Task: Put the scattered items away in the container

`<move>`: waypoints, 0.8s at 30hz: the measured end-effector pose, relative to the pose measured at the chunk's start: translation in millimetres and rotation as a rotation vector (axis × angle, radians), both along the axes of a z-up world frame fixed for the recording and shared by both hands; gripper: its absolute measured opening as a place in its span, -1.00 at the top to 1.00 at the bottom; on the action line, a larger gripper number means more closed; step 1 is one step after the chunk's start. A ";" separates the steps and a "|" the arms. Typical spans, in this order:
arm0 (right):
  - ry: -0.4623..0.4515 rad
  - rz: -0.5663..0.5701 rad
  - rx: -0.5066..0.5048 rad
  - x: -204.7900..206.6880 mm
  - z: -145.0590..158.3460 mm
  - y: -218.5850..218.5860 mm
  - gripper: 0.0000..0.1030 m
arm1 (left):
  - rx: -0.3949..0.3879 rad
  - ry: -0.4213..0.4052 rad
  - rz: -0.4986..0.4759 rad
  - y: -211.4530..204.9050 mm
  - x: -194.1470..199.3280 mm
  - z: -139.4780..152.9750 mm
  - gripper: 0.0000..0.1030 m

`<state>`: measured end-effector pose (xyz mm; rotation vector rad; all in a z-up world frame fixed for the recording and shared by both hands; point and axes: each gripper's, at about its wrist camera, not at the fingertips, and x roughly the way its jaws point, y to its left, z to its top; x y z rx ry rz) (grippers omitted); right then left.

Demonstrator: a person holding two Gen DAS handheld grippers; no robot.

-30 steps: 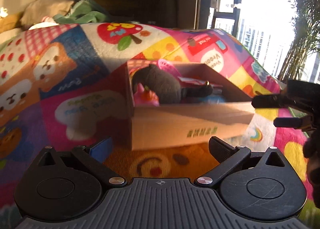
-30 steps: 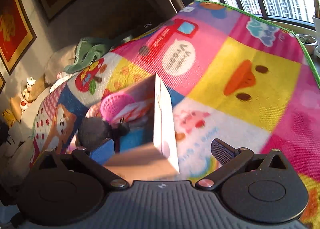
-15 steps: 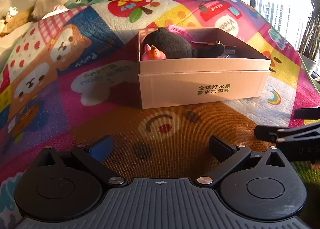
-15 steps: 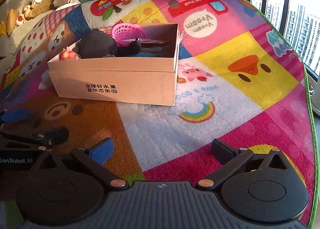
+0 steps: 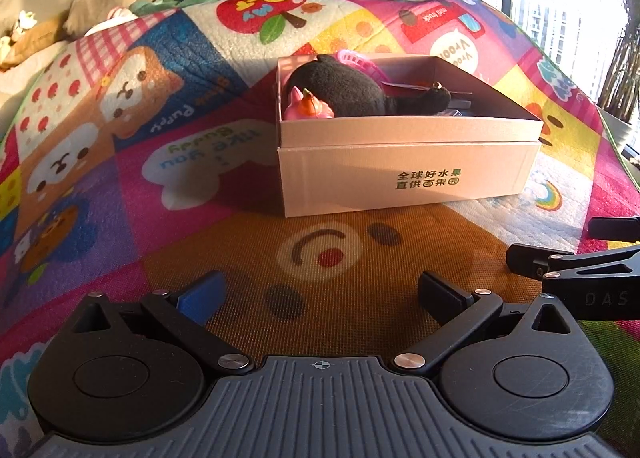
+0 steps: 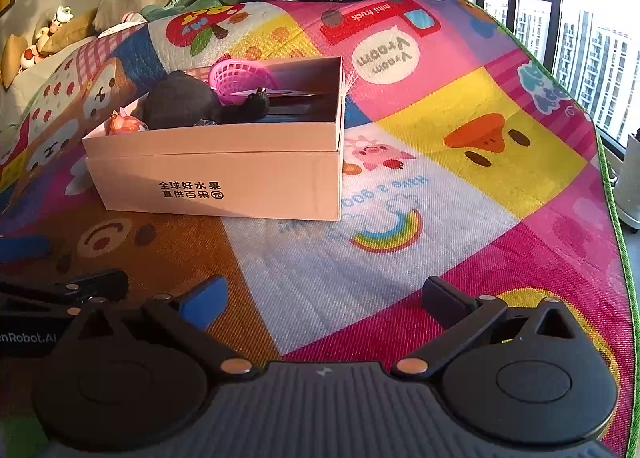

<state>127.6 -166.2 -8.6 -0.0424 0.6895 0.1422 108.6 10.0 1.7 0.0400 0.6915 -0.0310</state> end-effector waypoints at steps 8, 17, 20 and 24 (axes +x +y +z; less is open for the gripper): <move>0.000 0.000 0.001 -0.8 -0.4 -2.0 -1.00 | -0.011 0.002 -0.001 1.5 0.5 -0.2 -1.00; 0.000 0.000 0.001 -0.2 -0.2 -1.4 -1.00 | -0.011 0.001 -0.001 1.5 0.7 -0.4 -1.00; -0.001 0.000 0.000 -0.2 -0.3 -1.4 -1.00 | -0.011 0.001 -0.001 1.5 0.7 -0.3 -1.00; -0.001 0.000 0.001 -0.3 -0.3 -1.4 -1.00 | -0.011 0.002 -0.001 1.7 0.7 -0.2 -1.00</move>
